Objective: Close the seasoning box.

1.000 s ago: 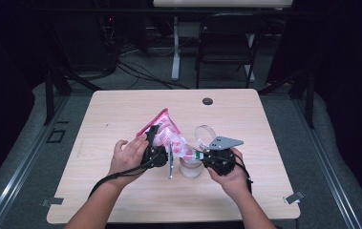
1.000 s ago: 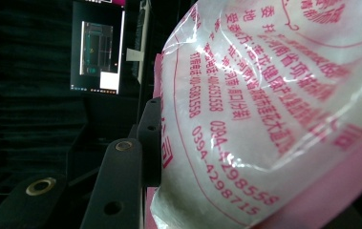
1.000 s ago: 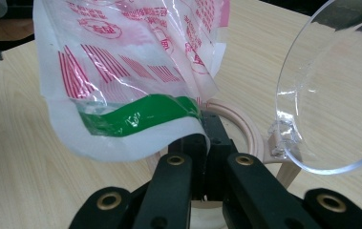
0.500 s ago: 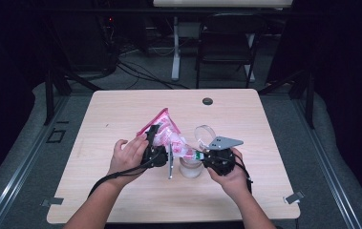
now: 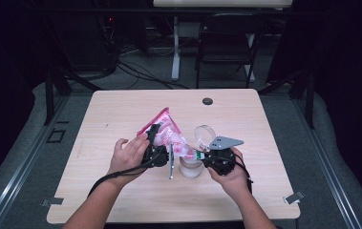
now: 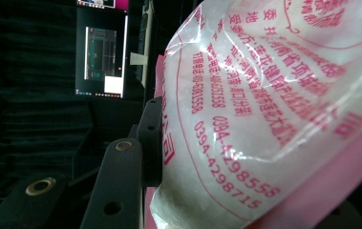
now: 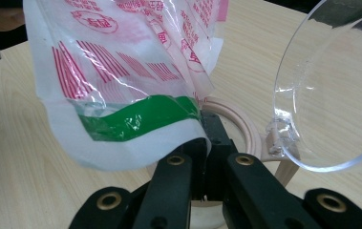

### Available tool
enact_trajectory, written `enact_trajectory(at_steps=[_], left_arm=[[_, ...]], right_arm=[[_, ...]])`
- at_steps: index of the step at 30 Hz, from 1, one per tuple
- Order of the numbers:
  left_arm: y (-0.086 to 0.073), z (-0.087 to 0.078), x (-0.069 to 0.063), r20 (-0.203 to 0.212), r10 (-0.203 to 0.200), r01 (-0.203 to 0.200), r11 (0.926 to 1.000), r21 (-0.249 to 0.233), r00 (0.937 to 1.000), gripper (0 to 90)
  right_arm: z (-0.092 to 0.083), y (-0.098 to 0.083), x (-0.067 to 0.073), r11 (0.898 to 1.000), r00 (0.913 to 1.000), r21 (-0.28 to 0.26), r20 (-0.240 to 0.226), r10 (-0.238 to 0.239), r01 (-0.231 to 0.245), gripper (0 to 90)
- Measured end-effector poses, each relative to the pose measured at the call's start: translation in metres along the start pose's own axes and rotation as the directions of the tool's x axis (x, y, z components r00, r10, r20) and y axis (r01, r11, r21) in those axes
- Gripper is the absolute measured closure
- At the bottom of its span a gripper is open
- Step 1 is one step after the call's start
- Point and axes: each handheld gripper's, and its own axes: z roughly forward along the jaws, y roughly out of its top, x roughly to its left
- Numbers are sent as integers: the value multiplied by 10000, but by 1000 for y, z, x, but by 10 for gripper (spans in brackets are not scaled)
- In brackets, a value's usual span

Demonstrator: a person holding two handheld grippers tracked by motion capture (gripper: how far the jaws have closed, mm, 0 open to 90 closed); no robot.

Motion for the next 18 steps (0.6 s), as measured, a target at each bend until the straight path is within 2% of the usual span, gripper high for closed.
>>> enact_trajectory(at_steps=[18], left_arm=[[2, -1, 2, -70, 61, -61, 10000, -77, 10000, 641]], right_arm=[[0, -1, -1, 10000, 10000, 37, 28, 25, -25, 900]])
